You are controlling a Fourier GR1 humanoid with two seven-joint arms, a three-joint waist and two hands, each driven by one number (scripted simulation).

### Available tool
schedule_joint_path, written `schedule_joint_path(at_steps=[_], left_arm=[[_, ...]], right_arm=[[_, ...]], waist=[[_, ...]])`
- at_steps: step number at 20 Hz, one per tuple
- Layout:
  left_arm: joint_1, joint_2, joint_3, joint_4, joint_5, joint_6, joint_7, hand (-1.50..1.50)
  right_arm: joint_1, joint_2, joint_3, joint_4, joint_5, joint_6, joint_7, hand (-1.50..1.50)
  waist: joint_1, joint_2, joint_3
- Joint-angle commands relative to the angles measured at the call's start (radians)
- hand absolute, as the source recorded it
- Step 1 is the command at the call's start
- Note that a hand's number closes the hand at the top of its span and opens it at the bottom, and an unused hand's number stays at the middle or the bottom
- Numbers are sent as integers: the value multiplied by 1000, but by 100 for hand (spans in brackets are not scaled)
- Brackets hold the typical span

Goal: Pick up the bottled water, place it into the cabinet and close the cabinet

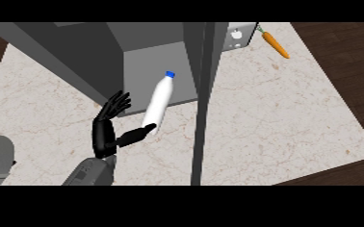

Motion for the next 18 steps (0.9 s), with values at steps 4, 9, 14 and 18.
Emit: schedule_joint_path(at_steps=[4,9,14,18], left_arm=[[-360,-47,-12,39,2,-60,132,150],[-375,-85,-18,24,29,-62,140,150],[-386,-111,-26,61,51,-115,130,150],[-379,-117,-30,50,72,-176,121,150]], right_arm=[[-3,-8,-3,-2,-3,-6,14,-150],[3,-25,-32,7,-5,10,8,-150],[5,-20,-35,-25,12,-4,10,-150],[53,-28,-59,-33,2,26,14,-150]], waist=[[-6,4,-14],[23,-4,-13],[69,-5,-16],[96,-15,-14]])
